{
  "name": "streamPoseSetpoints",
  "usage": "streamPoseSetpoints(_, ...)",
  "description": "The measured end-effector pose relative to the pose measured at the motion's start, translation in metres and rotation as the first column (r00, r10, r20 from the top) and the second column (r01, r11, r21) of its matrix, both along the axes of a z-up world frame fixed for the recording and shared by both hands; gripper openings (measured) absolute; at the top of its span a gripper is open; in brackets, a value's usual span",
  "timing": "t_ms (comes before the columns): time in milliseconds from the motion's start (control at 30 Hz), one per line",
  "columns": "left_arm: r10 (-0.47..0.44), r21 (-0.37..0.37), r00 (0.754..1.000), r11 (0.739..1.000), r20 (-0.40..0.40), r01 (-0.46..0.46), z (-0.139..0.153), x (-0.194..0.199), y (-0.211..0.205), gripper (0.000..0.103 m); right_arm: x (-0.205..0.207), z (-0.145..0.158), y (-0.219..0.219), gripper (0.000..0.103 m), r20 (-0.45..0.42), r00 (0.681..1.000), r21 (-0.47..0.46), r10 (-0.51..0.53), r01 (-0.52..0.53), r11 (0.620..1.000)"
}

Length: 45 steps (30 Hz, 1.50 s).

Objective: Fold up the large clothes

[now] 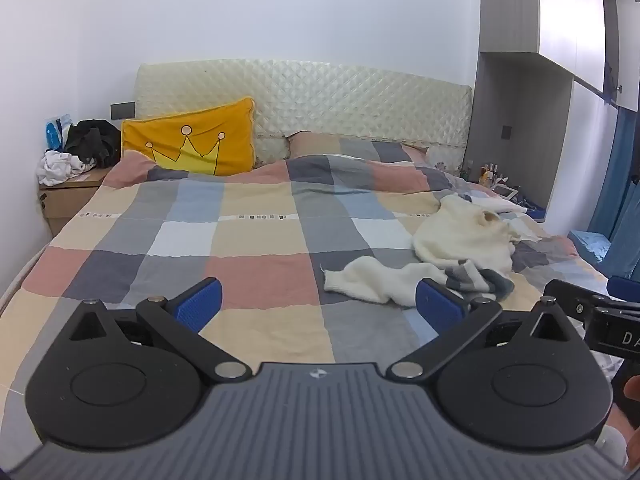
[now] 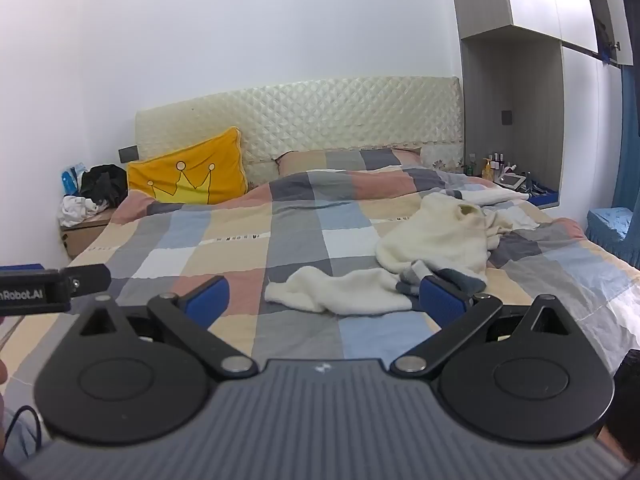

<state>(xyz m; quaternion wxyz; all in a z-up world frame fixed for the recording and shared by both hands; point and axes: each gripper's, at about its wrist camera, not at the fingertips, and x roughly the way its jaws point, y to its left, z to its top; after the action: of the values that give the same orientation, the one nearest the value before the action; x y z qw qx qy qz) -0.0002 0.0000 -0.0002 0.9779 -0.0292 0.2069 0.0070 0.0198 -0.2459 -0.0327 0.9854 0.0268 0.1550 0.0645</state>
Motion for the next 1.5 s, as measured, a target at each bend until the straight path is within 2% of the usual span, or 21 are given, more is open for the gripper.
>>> streamPoseSetpoints(1500, -0.020, -0.014, 1.000, 1.000, -0.015, 0.020, -0.012, 0.003, -0.006, 0.103, 0.008, -0.009, 0.001, 0.103, -0.056, 0.998, 0.003, -0.016, 0.016, 1.000)
